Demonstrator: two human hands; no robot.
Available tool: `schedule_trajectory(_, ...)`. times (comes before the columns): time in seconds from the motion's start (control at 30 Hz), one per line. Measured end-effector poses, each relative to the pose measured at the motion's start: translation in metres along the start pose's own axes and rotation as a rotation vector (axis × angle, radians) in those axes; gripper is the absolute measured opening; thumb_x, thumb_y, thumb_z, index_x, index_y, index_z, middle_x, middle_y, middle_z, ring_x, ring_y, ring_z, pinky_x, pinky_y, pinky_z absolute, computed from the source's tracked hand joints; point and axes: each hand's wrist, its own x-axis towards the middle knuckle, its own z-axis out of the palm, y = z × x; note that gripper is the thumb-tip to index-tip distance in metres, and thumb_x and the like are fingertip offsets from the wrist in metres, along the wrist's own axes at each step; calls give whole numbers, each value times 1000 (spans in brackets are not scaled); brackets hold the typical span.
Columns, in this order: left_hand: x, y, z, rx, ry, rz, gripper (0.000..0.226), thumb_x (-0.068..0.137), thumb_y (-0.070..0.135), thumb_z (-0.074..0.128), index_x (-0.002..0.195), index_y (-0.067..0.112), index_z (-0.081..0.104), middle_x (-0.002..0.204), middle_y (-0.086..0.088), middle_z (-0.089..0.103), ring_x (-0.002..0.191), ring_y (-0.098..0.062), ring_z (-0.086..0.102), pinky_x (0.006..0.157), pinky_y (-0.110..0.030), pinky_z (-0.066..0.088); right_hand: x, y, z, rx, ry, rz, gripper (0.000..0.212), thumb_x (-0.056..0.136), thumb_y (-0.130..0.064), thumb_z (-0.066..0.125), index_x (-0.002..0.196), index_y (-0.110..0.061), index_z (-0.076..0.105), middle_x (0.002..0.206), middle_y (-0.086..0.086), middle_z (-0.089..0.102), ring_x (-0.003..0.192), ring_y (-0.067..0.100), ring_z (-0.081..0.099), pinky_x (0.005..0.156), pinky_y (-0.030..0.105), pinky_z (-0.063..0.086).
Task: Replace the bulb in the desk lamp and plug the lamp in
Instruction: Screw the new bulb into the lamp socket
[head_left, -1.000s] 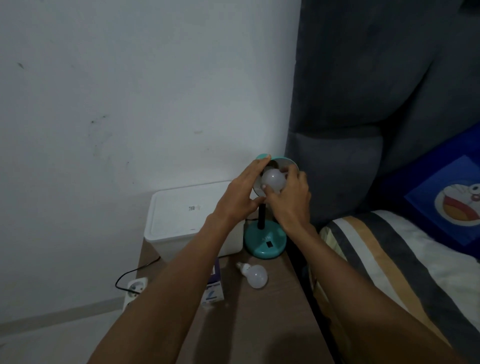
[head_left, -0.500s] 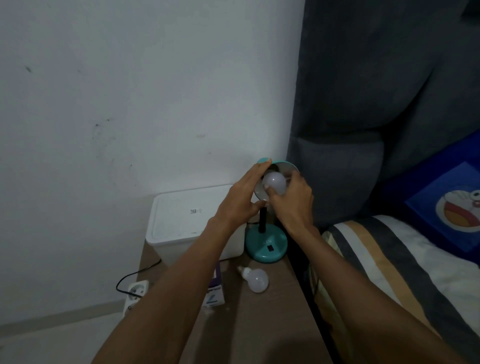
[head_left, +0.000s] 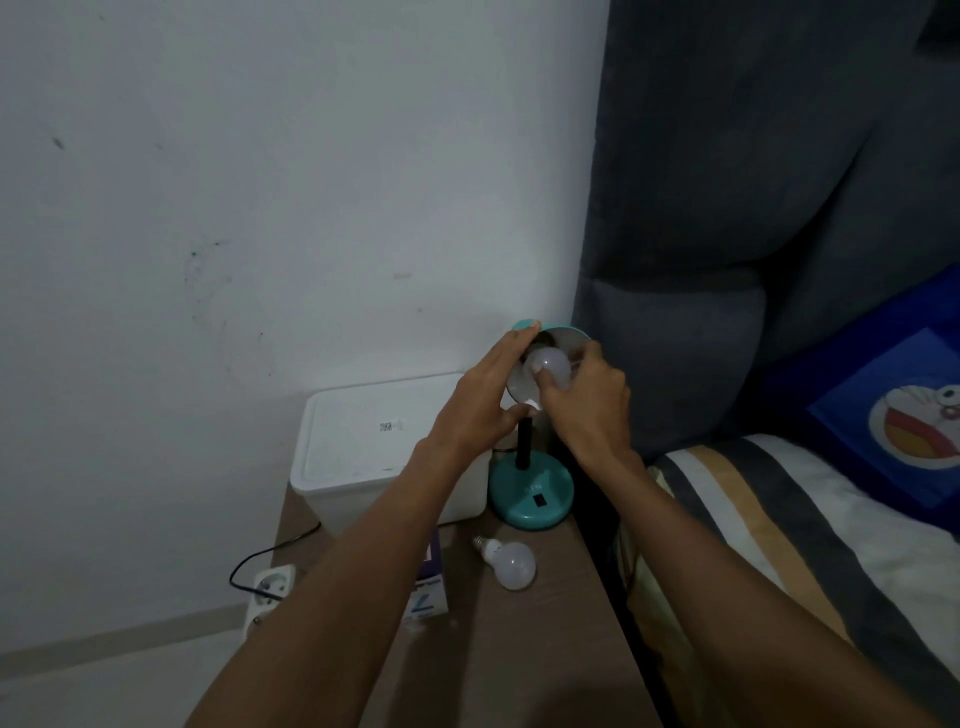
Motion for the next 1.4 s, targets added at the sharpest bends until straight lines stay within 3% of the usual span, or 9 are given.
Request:
schedule_trajectory(0.07,0,0,-1,4,6,-3,96,82,5,86,162,8,32,166,-6,38,154,-17,37,125,-29,34,3,-1,-3,-1,-7,120,53,93,-54,57,120,-8,59,112,16,67,103,36,65,76,33,46)
schedule_trajectory(0.17,0,1,-2,6,1,3,97,81,5,87,162,8,32,166,-6,38,152,-14,37,124,-24,32,2,-3,-3,-22,25,41,49,95,-50,57,121,-8,58,115,14,64,103,34,64,75,32,46)
schedule_trajectory(0.33,1,1,0,-6,-13,-18,95,83,7,86,162,9,32,166,-5,38,154,-18,38,125,-38,36,-1,-2,0,-39,-50,-117,62,85,-40,74,136,-15,49,131,10,50,109,33,60,86,41,54)
schedule_trajectory(0.53,1,1,-1,18,-7,-24,99,80,6,88,162,9,33,167,-5,38,154,-18,37,124,-40,37,4,-1,1,63,-27,91,54,83,-51,70,119,-12,62,105,8,71,95,28,69,79,35,57)
schedule_trajectory(0.77,0,4,-2,22,-27,-34,99,81,8,88,162,11,32,168,-4,37,155,-17,35,124,-41,37,4,-4,-4,35,-57,117,55,84,-51,71,119,-10,62,108,10,70,97,30,68,79,37,57)
schedule_trajectory(0.93,-8,13,-17,62,-75,-94,111,83,33,86,168,24,15,174,-4,21,160,-18,21,123,-34,32,-3,-19,-17,-90,41,-23,55,88,-50,66,122,-7,62,115,12,67,106,30,63,83,40,55)
schedule_trajectory(1.07,-27,16,-39,88,-14,-207,105,86,40,84,166,19,20,172,-4,25,159,-19,25,126,-38,31,-15,-51,-19,-35,75,-191,47,93,-41,64,128,-9,61,123,9,65,116,26,56,92,37,47)
schedule_trajectory(1.2,-59,10,-69,199,65,-349,93,89,51,78,162,14,33,168,-4,36,157,-21,30,125,-40,32,-29,-75,3,50,-24,-294,50,92,-42,65,131,-9,60,127,8,64,119,24,58,101,38,47)
schedule_trajectory(1.4,-113,-20,-109,280,88,-598,96,86,62,75,163,21,34,168,-4,35,159,-22,25,123,-43,30,-46,-73,55,14,-304,-224,70,90,-48,66,146,-11,46,148,9,49,136,25,46,109,35,37)
